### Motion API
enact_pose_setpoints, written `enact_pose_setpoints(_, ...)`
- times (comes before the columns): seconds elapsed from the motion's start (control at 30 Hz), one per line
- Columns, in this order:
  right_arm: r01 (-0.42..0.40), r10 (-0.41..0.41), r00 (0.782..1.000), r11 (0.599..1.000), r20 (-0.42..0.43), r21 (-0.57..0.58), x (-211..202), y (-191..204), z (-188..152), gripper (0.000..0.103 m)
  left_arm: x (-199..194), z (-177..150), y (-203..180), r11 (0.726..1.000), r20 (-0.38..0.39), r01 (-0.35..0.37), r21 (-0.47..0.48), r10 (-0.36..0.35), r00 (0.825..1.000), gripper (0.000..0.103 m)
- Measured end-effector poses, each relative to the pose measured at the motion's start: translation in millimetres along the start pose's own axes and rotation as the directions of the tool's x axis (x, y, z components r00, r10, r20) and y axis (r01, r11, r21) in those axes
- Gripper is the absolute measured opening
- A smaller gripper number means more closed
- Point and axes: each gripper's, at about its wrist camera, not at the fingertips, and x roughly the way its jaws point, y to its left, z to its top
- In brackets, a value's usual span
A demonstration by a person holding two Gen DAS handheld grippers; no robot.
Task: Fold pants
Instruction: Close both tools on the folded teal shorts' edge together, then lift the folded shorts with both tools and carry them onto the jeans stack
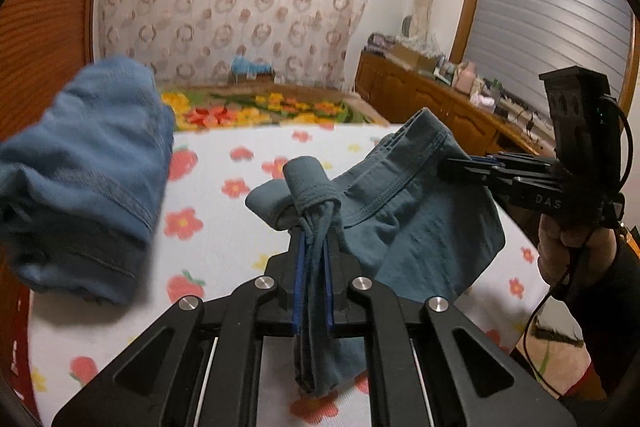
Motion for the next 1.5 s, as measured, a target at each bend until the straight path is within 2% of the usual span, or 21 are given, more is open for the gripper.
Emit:
enact_pose_setpoints(0.33, -0.035, 0.045, 0.995, 0.994, 0.091, -0.101, 3.8, 17.8, 76.0, 0.013, -40.3, 42.4, 30.7, 0.996, 0.139, -0.079, -0.032, 0.082, 0.987, 0.009)
enact_pose_setpoints(0.57, -0.086, 0.107, 0.989, 0.978, 0.102, -0.191, 43.5, 33.4, 126.6, 0.013, -59.5, 68.8, 62.2, 0.986, 0.185, -0.160, -0.057, 0.167, 0.968, 0.009)
enact_pose_setpoints(0.7, -0.113, 0.134, 0.987, 0.968, 0.083, -0.225, 81.4, 28.8, 152.7, 0.013, -63.6, 75.4, 82.4, 0.977, 0.196, -0.198, -0.084, 0.211, 0.957, 0.009)
enact_pose_setpoints(1.0, -0.150, 0.168, 0.985, 0.930, 0.024, -0.336, 140.9, 36.7, 200.0, 0.013, -59.8, 74.5, 127.7, 0.949, 0.186, -0.254, -0.185, 0.288, 0.940, 0.009)
enact_pose_setpoints(1.2, -0.174, 0.172, 0.984, 0.902, -0.041, -0.396, 206.1, 56.9, 233.4, 0.013, -50.2, 61.7, 158.0, 0.923, 0.147, -0.292, -0.250, 0.335, 0.931, 0.009)
enact_pose_setpoints(1.5, -0.209, 0.190, 0.978, 0.876, -0.087, -0.434, 281.2, 90.1, 248.9, 0.013, -40.8, 38.4, 192.5, 0.876, 0.067, -0.366, -0.314, 0.405, 0.912, 0.009)
